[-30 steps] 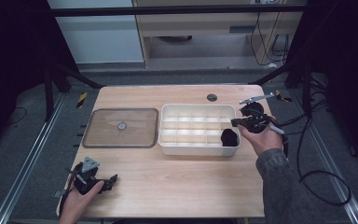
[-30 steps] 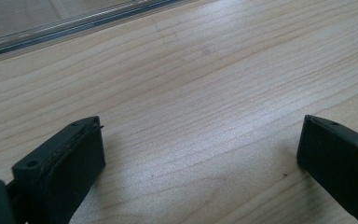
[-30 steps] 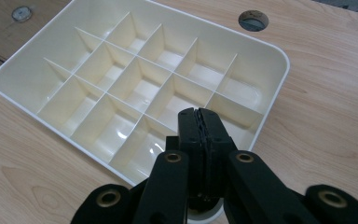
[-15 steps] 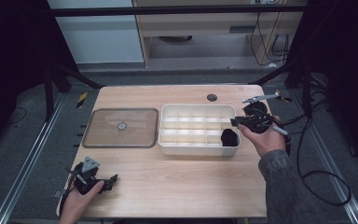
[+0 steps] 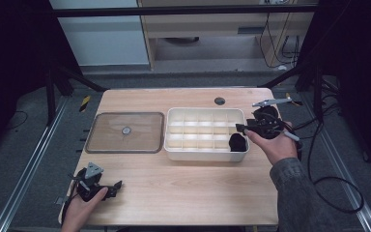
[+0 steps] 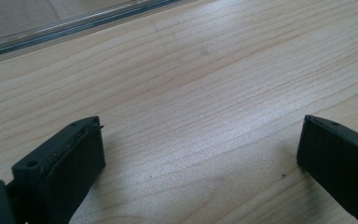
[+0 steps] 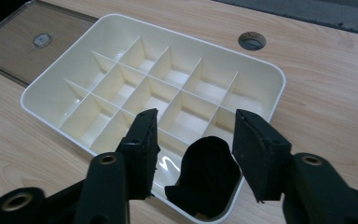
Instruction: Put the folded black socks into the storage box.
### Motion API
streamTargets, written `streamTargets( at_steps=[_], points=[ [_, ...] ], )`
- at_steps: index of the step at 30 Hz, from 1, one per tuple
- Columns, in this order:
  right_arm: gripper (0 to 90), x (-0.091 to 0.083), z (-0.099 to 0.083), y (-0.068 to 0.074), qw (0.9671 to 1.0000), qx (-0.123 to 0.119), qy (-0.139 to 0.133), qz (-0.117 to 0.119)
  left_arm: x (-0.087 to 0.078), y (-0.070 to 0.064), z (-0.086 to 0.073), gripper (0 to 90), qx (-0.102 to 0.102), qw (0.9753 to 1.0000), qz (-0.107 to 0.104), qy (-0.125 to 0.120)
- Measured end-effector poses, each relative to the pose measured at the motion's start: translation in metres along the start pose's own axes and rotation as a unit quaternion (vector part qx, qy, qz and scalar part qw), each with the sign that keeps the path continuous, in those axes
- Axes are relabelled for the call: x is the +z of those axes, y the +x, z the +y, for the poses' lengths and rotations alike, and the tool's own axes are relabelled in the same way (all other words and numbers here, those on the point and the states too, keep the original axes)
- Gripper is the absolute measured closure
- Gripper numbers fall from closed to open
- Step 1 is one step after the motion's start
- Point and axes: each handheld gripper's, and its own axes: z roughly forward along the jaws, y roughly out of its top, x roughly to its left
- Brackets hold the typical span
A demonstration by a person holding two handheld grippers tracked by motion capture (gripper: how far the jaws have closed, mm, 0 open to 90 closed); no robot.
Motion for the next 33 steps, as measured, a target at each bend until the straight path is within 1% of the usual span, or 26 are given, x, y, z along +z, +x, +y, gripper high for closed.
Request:
streamTargets(
  at_steps=[1, 4, 6, 10, 11, 12, 13, 14, 18, 20, 25, 30, 33],
  points=[
    [43.0, -0.001, 0.0, 0.001, 1.0, -0.003, -0.005, -0.004, 0.0, 0.0, 0.0, 0.0, 0.0, 1.0, 0.0, -0.001],
    [37.2, -0.003, -0.001, 0.003, 0.9999, -0.002, -0.013, -0.005, 0.0, 0.0, 0.0, 0.0, 0.0, 1.0, -0.001, -0.001],
    [33.8, -0.005, -0.001, 0.004, 0.9998, -0.003, -0.018, -0.005, 0.0, 0.0, 0.0, 0.0, 0.0, 1.0, -0.001, -0.001],
    [29.6, -0.006, -0.001, 0.006, 0.9997, -0.005, -0.023, 0.001, 0.0, 0.0, 0.0, 0.0, 0.001, 1.0, -0.001, 0.0],
    [25.3, -0.007, 0.0, 0.007, 0.9996, -0.008, -0.025, 0.001, 0.0, 0.0, 0.0, 0.0, 0.001, 1.0, -0.001, 0.0],
    [25.3, -0.007, 0.0, 0.007, 0.9996, -0.008, -0.025, 0.001, 0.0, 0.0, 0.0, 0.0, 0.001, 1.0, -0.001, 0.0],
    [22.2, -0.008, -0.001, 0.009, 0.9995, -0.01, -0.031, 0.002, 0.0, 0.0, 0.0, 0.0, 0.001, 1.0, -0.001, 0.0],
    [17.2, -0.008, 0.0, 0.011, 0.9994, -0.01, -0.032, 0.001, 0.0, 0.0, 0.0, 0.0, 0.001, 1.0, -0.001, 0.0],
    [10.1, -0.008, -0.002, 0.015, 0.9993, -0.021, -0.031, 0.003, 0.0, 0.0, 0.0, 0.0, 0.002, 1.0, -0.001, 0.0],
    [8.3, -0.01, -0.005, 0.018, 0.9988, -0.031, -0.037, 0.008, 0.0, 0.0, 0.0, 0.0, 0.002, 1.0, -0.001, 0.0],
    [7.3, -0.013, -0.01, 0.025, 0.9978, -0.042, -0.049, 0.015, 0.0, -0.001, 0.0, 0.0, 0.002, 1.0, -0.001, 0.0],
    [7.4, -0.016, -0.017, 0.031, 0.9974, -0.048, -0.049, 0.019, 0.0, -0.001, 0.0, 0.0, 0.002, 1.0, -0.002, -0.001],
    [8.3, -0.016, -0.02, 0.033, 0.9974, -0.052, -0.046, 0.018, 0.0, -0.001, 0.0, 0.0, 0.002, 1.0, -0.001, -0.001]
  ],
)
